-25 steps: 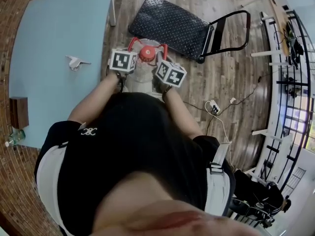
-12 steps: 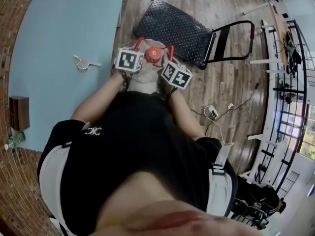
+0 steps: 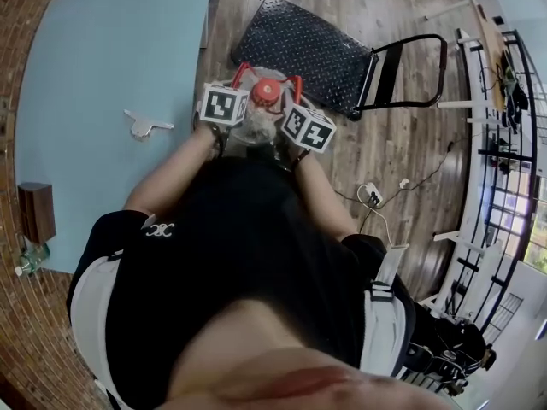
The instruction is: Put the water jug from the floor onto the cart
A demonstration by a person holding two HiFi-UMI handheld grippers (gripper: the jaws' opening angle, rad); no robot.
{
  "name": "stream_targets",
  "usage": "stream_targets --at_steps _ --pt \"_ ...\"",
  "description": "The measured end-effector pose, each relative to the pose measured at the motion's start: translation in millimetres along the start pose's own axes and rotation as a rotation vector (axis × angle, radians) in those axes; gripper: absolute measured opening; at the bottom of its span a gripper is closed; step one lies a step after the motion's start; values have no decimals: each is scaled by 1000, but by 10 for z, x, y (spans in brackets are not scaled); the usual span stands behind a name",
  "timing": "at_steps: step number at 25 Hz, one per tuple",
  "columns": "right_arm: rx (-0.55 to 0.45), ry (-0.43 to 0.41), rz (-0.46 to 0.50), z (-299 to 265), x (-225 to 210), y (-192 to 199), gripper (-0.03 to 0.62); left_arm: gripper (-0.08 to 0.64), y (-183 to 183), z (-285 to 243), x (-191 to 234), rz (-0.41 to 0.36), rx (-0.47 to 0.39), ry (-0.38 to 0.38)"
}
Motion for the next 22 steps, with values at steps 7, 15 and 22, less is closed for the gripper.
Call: stream_targets --at_steps 7,15,22 --pt "49 -60 35 -464 -155 -398 15 22 -399 -332 115 -5 2 -23" --pt "109 -96 24 -1075 -308 -813 16 21 -931 -795 334 0 7 -44" --pt "192 -129 -4 -1629 -662 -1255 17 23 -1548 -1302 324 -58 51 -74"
Point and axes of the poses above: the fingertips, and each gripper's own axes: z backward along the fingers, x to its left, y out of its underside, the point moved 7 cm from there along z, backward along the fingers, and after that the axes turned 5 degrees about y, right-handed, at the moved point
